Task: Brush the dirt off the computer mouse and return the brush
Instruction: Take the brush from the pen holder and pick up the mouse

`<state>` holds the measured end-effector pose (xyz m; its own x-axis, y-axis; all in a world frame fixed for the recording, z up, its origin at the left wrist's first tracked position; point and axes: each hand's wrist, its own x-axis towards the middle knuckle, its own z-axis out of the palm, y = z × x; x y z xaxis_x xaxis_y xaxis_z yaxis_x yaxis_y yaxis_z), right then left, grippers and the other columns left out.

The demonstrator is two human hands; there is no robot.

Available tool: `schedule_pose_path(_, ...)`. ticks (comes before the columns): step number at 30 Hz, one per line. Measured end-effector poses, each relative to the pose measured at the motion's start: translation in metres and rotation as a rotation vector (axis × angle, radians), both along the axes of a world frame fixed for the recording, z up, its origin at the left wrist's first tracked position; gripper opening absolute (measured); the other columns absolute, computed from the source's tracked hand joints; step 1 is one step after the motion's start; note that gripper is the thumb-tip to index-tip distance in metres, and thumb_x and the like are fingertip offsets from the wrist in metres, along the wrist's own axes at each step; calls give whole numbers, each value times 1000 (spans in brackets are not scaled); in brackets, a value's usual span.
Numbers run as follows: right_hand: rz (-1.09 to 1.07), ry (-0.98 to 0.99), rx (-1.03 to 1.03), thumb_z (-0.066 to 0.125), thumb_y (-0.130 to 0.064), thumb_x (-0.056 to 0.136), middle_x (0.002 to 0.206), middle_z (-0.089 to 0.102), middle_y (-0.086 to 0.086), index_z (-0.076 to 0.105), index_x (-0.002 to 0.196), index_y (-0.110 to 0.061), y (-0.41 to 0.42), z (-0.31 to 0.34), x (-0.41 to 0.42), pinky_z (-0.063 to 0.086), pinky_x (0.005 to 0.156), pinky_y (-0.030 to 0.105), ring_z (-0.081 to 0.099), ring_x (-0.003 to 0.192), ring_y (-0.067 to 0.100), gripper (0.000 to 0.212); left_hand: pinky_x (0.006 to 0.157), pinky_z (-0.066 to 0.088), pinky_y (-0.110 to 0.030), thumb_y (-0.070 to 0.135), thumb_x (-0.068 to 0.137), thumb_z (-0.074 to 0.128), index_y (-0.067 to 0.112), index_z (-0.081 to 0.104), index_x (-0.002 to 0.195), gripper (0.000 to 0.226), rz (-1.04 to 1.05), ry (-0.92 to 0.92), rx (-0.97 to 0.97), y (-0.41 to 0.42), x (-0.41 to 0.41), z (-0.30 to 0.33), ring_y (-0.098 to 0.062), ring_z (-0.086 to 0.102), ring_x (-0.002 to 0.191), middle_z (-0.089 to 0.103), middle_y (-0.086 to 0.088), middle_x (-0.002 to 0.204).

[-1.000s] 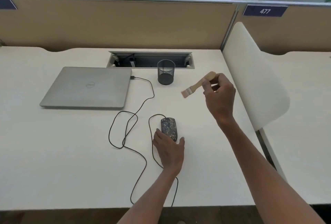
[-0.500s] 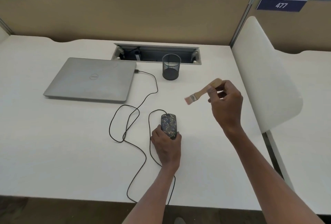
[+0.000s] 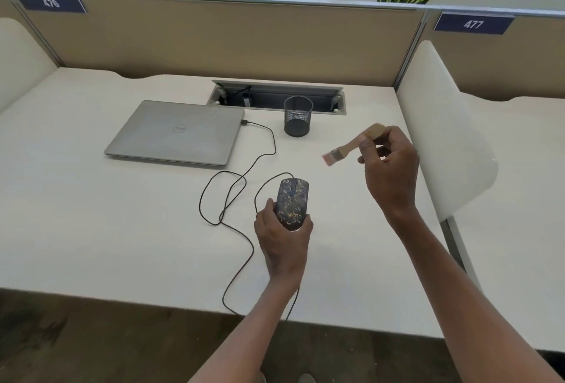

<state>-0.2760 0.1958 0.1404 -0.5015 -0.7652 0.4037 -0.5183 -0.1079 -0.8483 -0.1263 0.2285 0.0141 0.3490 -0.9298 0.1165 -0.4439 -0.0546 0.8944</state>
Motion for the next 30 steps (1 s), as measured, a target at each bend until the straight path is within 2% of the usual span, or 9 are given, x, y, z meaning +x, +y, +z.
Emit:
schedule_pose_path(5,-7,-41,-45,60,-14,95,91,74,4,61,95,-15,25,16,22,60,63,45,72,71,24,1,79,33,6,20,69,94,5,45,146,93,-38,-20,-120,32,48,25,-23,57,110,65,-6,119)
schedule_pose_path(9,-14,-46,-85,59,-14,95,92,76,2,59,95,-12,56,24,51,60,61,44,72,68,20,2,82,35,-1,20,68,95,10,35,153,105,-79,-7,-186,59,96,37,-25,63,112,65,-6,123)
schedule_pose_path(13,-37,-41,-124,58,-14,99,93,76,6,57,100,-1,93,27,90,62,59,42,74,67,19,13,80,38,7,21,67,96,13,32,152,106,-122,23,-237,86,149,44,-27,64,112,65,-9,124)
schedule_pose_path(16,-80,-48,-146,58,-14,101,96,75,8,57,105,2,126,26,125,64,64,39,76,72,20,17,84,33,10,20,67,96,12,33,151,105,-169,31,-264,107,192,49,-27,64,110,66,-8,121)
schedule_pose_path(20,-147,-42,-147,64,-15,99,103,75,7,59,111,-5,171,24,174,65,75,37,76,84,14,17,85,35,9,21,66,97,19,33,150,105,-228,37,-292,137,252,53,-23,64,109,64,-4,120)
schedule_pose_path(23,-168,-78,-117,68,-13,95,106,75,7,59,113,-6,199,21,203,64,82,42,76,90,17,21,84,40,7,21,65,97,17,34,150,105,-247,35,-298,154,294,54,-23,67,107,65,-5,120)
schedule_pose_path(26,-201,-87,-95,69,-10,95,100,75,7,60,109,-7,221,17,225,64,80,44,77,84,19,17,88,40,5,23,64,97,16,34,150,107,-234,27,-309,168,330,52,-17,65,105,64,-1,118)
schedule_pose_path(30,-230,-47,-76,69,-13,94,93,75,2,62,105,-14,240,14,242,64,76,38,76,78,16,13,90,37,4,25,63,97,18,35,151,108,-203,30,-293,183,360,48,-12,63,102,63,6,116)
